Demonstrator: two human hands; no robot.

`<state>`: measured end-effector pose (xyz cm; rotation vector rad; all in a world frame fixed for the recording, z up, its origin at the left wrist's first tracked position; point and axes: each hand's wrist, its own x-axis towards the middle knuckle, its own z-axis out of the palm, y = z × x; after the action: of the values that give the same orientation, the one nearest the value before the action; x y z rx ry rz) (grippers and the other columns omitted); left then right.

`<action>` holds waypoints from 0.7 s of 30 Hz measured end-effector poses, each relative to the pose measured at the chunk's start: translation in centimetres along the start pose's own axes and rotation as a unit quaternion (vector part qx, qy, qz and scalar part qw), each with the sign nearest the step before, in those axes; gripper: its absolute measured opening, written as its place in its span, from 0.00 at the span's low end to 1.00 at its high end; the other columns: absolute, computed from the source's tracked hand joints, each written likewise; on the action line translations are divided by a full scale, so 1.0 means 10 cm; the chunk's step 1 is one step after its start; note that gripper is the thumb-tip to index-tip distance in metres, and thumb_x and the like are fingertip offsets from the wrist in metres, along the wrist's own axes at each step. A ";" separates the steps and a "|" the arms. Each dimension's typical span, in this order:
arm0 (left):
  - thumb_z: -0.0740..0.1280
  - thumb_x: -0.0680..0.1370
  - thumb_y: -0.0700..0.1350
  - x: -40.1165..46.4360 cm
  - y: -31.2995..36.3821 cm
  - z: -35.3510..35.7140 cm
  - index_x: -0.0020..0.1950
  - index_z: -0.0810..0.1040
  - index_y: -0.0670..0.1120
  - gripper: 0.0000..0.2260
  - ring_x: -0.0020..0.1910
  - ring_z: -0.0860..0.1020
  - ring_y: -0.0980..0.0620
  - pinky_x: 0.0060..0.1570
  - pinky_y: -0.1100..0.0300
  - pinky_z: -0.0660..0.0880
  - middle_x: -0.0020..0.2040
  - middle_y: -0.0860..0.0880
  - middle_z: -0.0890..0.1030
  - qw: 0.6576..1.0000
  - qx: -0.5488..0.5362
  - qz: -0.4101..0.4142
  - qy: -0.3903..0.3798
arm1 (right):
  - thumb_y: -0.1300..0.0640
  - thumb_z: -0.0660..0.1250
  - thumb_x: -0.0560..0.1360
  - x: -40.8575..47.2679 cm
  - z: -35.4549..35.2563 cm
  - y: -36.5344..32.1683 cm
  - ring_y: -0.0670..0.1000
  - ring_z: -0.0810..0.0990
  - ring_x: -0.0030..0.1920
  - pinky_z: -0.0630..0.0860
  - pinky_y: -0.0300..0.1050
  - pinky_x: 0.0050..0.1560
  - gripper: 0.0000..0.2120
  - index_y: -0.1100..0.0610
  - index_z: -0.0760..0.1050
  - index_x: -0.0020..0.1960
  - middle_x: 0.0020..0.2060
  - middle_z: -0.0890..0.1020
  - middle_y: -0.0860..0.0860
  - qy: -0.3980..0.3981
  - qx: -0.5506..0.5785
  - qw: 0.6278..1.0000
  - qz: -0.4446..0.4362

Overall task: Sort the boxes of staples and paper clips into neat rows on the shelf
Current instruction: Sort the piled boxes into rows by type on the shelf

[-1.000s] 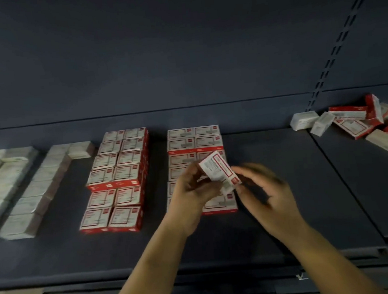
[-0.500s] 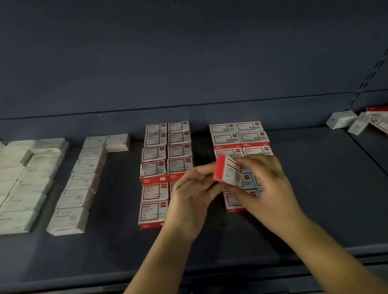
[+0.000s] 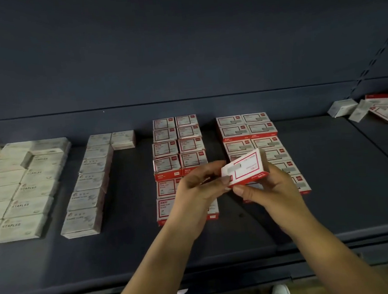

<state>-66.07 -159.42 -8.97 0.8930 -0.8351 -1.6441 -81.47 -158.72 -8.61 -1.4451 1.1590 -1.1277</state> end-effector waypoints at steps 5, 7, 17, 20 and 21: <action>0.70 0.66 0.36 0.03 -0.05 0.10 0.52 0.81 0.42 0.15 0.52 0.81 0.46 0.48 0.60 0.78 0.49 0.43 0.83 0.998 -0.018 0.048 0.036 | 0.59 0.70 0.63 0.08 -0.11 0.06 0.44 0.80 0.53 0.77 0.36 0.50 0.19 0.50 0.76 0.54 0.48 0.83 0.42 -0.011 0.038 0.999 0.016; 0.69 0.68 0.35 0.05 -0.06 0.17 0.51 0.81 0.41 0.12 0.52 0.81 0.47 0.48 0.61 0.78 0.48 0.43 0.84 0.995 -0.021 0.073 0.056 | 0.65 0.69 0.66 0.10 -0.17 0.10 0.44 0.80 0.54 0.76 0.35 0.48 0.24 0.52 0.73 0.60 0.50 0.83 0.43 -0.004 0.062 0.998 0.011; 0.67 0.73 0.36 0.17 -0.32 0.68 0.53 0.81 0.40 0.10 0.54 0.81 0.49 0.50 0.60 0.77 0.51 0.43 0.83 0.986 -0.024 0.091 0.134 | 0.58 0.68 0.69 0.10 -0.58 0.14 0.46 0.81 0.51 0.77 0.35 0.43 0.32 0.55 0.65 0.71 0.52 0.82 0.47 0.016 0.066 0.998 -0.004; 0.67 0.73 0.36 0.20 -0.37 0.80 0.49 0.81 0.41 0.07 0.51 0.81 0.50 0.48 0.62 0.77 0.48 0.45 0.84 0.986 0.006 0.086 0.144 | 0.60 0.67 0.71 0.10 -0.73 0.16 0.46 0.81 0.52 0.77 0.37 0.47 0.26 0.55 0.68 0.68 0.52 0.82 0.49 0.000 0.096 0.995 -0.002; 0.67 0.73 0.37 0.22 -0.37 0.83 0.47 0.82 0.41 0.05 0.49 0.82 0.50 0.46 0.62 0.77 0.45 0.45 0.84 0.986 0.012 0.086 0.143 | 0.57 0.68 0.70 0.11 -0.79 0.18 0.47 0.81 0.52 0.77 0.37 0.47 0.25 0.53 0.70 0.66 0.52 0.82 0.50 -0.004 0.111 0.994 0.002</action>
<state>-75.38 -159.97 -8.51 1.0172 -0.7116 -1.3212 -89.36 -160.91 -9.16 -1.2746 0.9971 -1.2055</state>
